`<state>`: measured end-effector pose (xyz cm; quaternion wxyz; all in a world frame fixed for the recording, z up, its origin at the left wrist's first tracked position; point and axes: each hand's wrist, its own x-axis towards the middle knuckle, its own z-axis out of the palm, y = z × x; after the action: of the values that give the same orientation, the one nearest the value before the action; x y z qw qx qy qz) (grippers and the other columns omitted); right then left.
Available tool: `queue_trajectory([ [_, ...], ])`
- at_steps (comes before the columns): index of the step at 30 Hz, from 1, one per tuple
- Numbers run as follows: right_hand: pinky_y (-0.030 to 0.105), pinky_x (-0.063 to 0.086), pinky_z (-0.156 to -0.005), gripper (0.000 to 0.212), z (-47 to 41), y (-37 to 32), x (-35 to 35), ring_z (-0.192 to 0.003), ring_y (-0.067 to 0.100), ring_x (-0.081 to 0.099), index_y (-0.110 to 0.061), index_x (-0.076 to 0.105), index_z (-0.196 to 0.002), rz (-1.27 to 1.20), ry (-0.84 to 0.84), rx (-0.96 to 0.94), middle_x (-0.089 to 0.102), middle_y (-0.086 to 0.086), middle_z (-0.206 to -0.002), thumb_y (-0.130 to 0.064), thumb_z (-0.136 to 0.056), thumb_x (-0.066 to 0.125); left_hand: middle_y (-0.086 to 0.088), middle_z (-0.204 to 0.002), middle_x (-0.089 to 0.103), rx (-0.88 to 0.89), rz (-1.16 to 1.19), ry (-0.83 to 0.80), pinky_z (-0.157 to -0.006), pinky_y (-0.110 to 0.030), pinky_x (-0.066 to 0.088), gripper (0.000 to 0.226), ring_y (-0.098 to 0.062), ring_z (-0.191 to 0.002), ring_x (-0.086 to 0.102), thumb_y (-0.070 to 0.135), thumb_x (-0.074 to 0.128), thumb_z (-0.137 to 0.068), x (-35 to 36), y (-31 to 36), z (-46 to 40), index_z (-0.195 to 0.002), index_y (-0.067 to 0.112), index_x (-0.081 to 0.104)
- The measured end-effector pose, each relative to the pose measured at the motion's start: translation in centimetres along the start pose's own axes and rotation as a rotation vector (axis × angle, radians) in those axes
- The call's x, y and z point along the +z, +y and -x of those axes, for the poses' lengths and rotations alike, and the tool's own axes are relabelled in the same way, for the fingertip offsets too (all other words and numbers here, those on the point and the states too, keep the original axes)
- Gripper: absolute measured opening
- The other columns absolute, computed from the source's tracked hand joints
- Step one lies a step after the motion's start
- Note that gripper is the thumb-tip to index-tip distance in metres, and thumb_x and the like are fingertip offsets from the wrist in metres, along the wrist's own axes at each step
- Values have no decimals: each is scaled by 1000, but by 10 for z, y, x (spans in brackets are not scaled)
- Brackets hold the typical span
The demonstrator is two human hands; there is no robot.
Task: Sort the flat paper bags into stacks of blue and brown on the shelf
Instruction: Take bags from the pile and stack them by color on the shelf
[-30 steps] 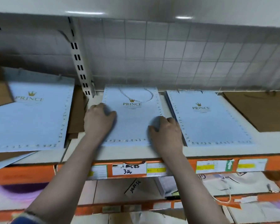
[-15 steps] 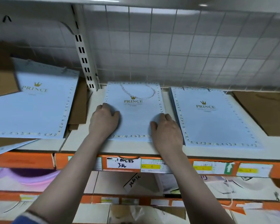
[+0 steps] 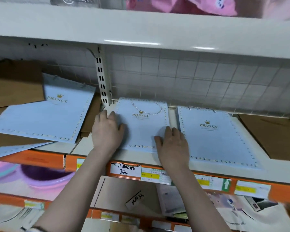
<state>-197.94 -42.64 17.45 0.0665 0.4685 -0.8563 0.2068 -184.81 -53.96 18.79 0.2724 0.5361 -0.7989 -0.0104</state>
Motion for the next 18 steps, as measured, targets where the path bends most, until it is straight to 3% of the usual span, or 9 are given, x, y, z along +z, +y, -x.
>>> queue_trajectory([
  [2,41,54,-67,53,5,-1,-4,-81,37,64,6,65,-101,-25,1,-10,65,19,-88,-37,-84,39,-28,-133,45,-3,-9,60,-102,-46,32,51,-42,-125,37,20,59,-85,-11,-4,12,-129,-3,49],
  [6,49,46,-91,49,15,-6,1,-108,42,54,6,57,-119,-64,26,-92,59,25,-112,-33,-89,54,-36,-127,48,-51,-60,173,-106,-51,30,51,-51,-125,39,11,70,-75,-28,-26,39,-120,-8,56],
  [10,43,24,-111,59,23,-23,1,-134,36,33,0,40,-139,-99,-40,-153,43,21,-140,-40,-95,45,-39,-120,52,-155,-162,164,-98,-57,38,47,-56,-118,45,18,64,-74,-50,-56,64,-111,-11,60],
  [15,41,23,-112,63,36,-55,1,-135,33,29,-5,33,-143,-130,-83,-221,38,17,-143,-47,-96,38,-37,-125,50,-295,-213,201,-103,-56,33,50,-53,-123,41,15,70,-74,-76,-100,83,-116,-9,58],
  [18,39,19,-113,64,42,-75,-1,-138,31,24,-7,29,-146,-136,-97,-270,33,16,-148,-47,-97,36,-32,-136,41,-370,-189,221,-111,-48,21,56,-46,-134,28,20,68,-82,-88,-119,86,-129,-5,50],
])
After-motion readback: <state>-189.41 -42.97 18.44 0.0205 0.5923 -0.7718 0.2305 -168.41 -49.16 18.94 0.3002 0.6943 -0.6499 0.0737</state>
